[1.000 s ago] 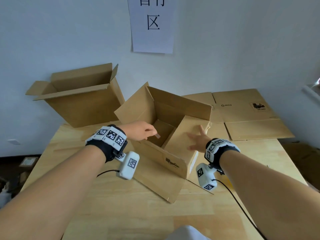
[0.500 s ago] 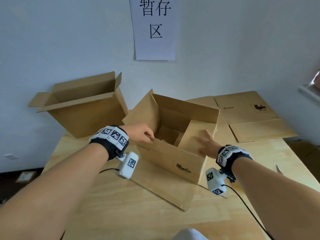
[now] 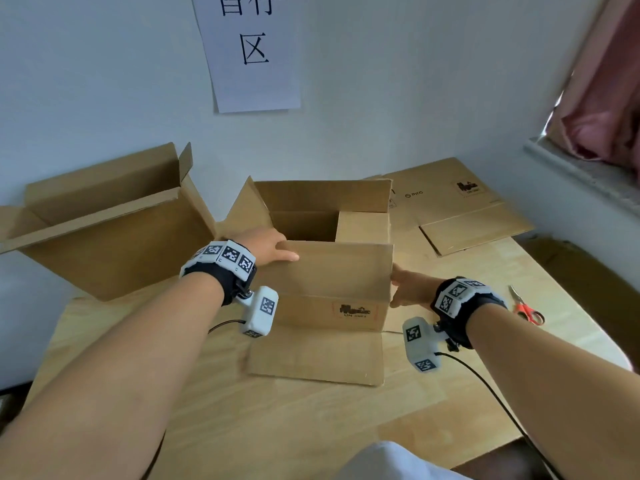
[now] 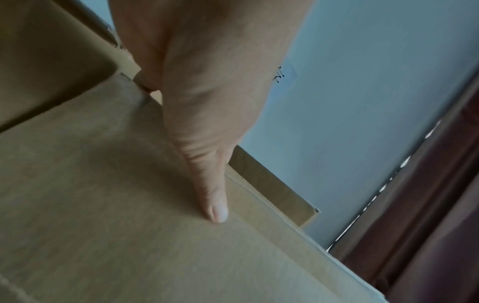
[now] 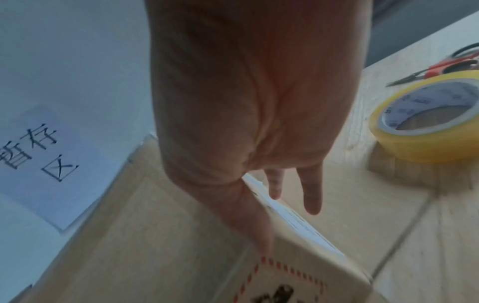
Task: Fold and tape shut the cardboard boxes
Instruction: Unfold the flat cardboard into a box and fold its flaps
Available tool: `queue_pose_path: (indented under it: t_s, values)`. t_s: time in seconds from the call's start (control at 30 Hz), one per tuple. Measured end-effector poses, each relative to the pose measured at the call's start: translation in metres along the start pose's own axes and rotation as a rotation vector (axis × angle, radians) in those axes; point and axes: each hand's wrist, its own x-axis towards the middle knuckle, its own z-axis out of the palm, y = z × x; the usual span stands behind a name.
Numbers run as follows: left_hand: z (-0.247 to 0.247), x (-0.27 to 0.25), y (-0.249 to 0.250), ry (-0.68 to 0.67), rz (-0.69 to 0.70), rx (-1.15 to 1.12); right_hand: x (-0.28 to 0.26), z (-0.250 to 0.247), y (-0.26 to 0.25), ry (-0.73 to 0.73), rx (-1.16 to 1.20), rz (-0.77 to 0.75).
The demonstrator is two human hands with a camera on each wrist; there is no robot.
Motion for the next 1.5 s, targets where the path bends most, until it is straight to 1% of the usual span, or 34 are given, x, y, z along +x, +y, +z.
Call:
queue_pose_path:
  t_s: [0.07,0.1,0.13,0.17,0.23,0.27,0.33,0.37,0.4,0.43,0.47,0.5,0.57,0.6,0.67,0.77,0.8,0.87,0.97,1.03,1.07,1.13,1.17,1.2,1.27,1.33,1.4,1.43,1.5]
  values:
    - [0.004,0.003,-0.001,0.023,-0.014,-0.037,-0.005,0.003,-0.001,0.003,0.295,0.017]
    - [0.006,0.003,0.0,0.045,-0.015,-0.056,-0.007,0.004,-0.002,0.036,0.437,0.015]
    - [0.008,0.004,0.001,0.062,-0.019,-0.072,-0.006,0.004,-0.003,0.105,0.51,0.015]
    - [0.011,0.005,0.003,0.083,-0.02,-0.087,-0.005,0.003,-0.003,0.199,0.513,0.024]
    - [0.017,0.007,0.004,0.114,-0.025,-0.102,0.0,0.0,-0.005,0.404,0.387,0.023]
    - [0.02,0.008,0.004,0.121,-0.033,-0.1,0.002,0.0,-0.006,0.521,0.292,-0.008]
    - [0.026,0.01,0.001,0.143,-0.056,-0.098,0.003,0.0,-0.012,0.82,0.097,-0.129]
    - [0.029,0.01,-0.002,0.164,-0.067,-0.103,0.003,0.0,-0.017,0.944,0.024,-0.214]
    - [0.031,0.01,-0.004,0.191,-0.075,-0.105,0.002,0.001,-0.025,1.008,-0.042,-0.305]
    - [0.034,0.01,-0.007,0.222,-0.08,-0.101,0.002,0.003,-0.033,0.991,-0.114,-0.382]
    - [0.035,0.009,-0.009,0.251,-0.078,-0.099,0.004,0.006,-0.041,0.924,-0.198,-0.428]
    - [0.036,0.008,-0.011,0.274,-0.069,-0.104,0.008,0.012,-0.046,0.842,-0.291,-0.433]
    - [0.039,0.007,-0.015,0.306,-0.04,-0.129,0.017,0.024,-0.051,0.745,-0.426,-0.394]
    - [0.04,0.005,-0.017,0.31,-0.038,-0.12,0.02,0.029,-0.052,0.722,-0.436,-0.377]
    - [0.047,0.003,-0.026,0.291,-0.062,-0.056,0.025,0.037,-0.052,0.66,-0.426,-0.345]
    - [0.058,-0.001,-0.042,0.246,-0.081,-0.009,0.031,0.041,-0.047,0.49,-0.539,-0.271]
    - [0.062,-0.004,-0.046,0.253,-0.082,-0.014,0.032,0.04,-0.045,0.432,-0.578,-0.254]
    - [0.066,-0.01,-0.052,0.321,-0.111,-0.015,0.034,0.039,-0.043,0.352,-0.64,-0.219]
    - [0.065,-0.021,-0.059,0.486,-0.238,0.023,0.039,0.035,-0.053,0.268,-0.684,-0.132]
    - [0.061,-0.025,-0.063,0.575,-0.319,-0.061,0.043,0.032,-0.062,0.223,-0.676,-0.065]
    - [0.057,-0.027,-0.064,0.584,-0.357,-0.141,0.044,0.03,-0.066,0.215,-0.671,-0.037]
    - [0.048,-0.028,-0.068,0.536,-0.424,-0.266,0.044,0.028,-0.073,0.21,-0.679,0.005]
    - [0.042,-0.029,-0.069,0.505,-0.427,-0.309,0.044,0.028,-0.076,0.21,-0.69,0.019]
    - [0.039,-0.029,-0.069,0.479,-0.399,-0.335,0.044,0.027,-0.077,0.214,-0.701,0.025]
    - [0.037,-0.028,-0.065,0.45,-0.302,-0.329,0.047,0.027,-0.08,0.22,-0.705,0.043]
    - [0.04,-0.025,-0.055,0.415,-0.211,-0.253,0.049,0.027,-0.084,0.214,-0.709,0.071]
    - [0.041,-0.021,-0.044,0.381,-0.19,-0.12,0.048,0.025,-0.089,0.182,-0.755,0.11]
    - [0.041,-0.02,-0.04,0.379,-0.199,0.002,0.048,0.025,-0.091,0.163,-0.784,0.126]
    - [0.041,-0.018,-0.033,0.334,-0.216,0.35,0.046,0.025,-0.095,0.141,-0.83,0.139]
